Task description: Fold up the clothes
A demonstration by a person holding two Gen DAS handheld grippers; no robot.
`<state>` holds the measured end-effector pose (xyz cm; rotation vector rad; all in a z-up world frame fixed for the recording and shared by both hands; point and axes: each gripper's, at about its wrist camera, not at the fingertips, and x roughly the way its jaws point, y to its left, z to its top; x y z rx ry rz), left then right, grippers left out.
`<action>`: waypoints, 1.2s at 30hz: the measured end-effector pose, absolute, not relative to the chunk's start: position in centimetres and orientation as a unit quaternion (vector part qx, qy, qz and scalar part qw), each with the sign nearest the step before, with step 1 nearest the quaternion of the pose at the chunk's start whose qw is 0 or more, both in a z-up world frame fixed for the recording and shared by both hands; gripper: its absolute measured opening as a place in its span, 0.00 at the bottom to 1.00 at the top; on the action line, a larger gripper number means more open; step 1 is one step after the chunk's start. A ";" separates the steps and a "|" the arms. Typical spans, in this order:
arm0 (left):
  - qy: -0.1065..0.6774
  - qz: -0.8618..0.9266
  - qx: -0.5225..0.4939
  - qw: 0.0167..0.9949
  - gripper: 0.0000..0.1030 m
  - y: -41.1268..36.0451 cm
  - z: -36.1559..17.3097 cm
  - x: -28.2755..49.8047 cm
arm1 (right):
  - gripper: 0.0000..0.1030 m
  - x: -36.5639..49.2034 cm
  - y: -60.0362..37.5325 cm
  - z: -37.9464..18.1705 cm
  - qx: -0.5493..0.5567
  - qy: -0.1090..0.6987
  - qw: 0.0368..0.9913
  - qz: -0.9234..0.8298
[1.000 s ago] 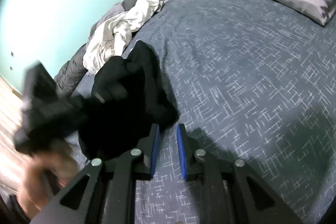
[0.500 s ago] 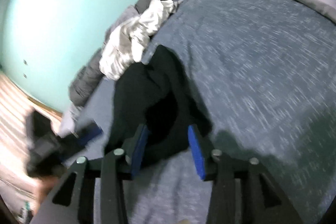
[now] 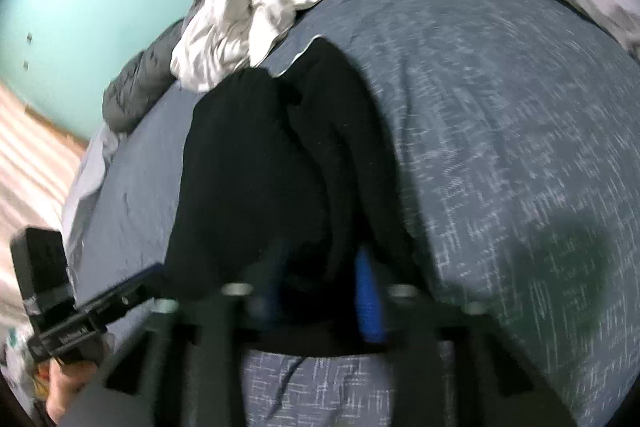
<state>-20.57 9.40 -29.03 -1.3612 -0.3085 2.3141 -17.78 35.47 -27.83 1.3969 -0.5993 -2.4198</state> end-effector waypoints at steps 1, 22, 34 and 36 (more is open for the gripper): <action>-0.110 0.836 -0.492 0.218 0.55 9.4 -29.0 -20.5 | 0.14 -17.8 35.4 -27.7 0.483 -0.201 0.141 -0.840; -0.072 0.824 -0.514 0.226 0.55 10.6 -29.9 -19.8 | 0.22 -15.2 36.6 -26.8 0.501 -0.106 0.156 -0.845; -0.085 0.837 -0.491 0.227 0.55 9.0 -28.8 -20.5 | 0.31 -24.8 38.6 -25.2 0.488 -0.169 0.143 -0.844; -0.088 0.841 -0.485 0.225 0.55 8.7 -28.7 -20.5 | 0.31 -26.3 38.7 -25.7 0.488 -0.184 0.137 -0.842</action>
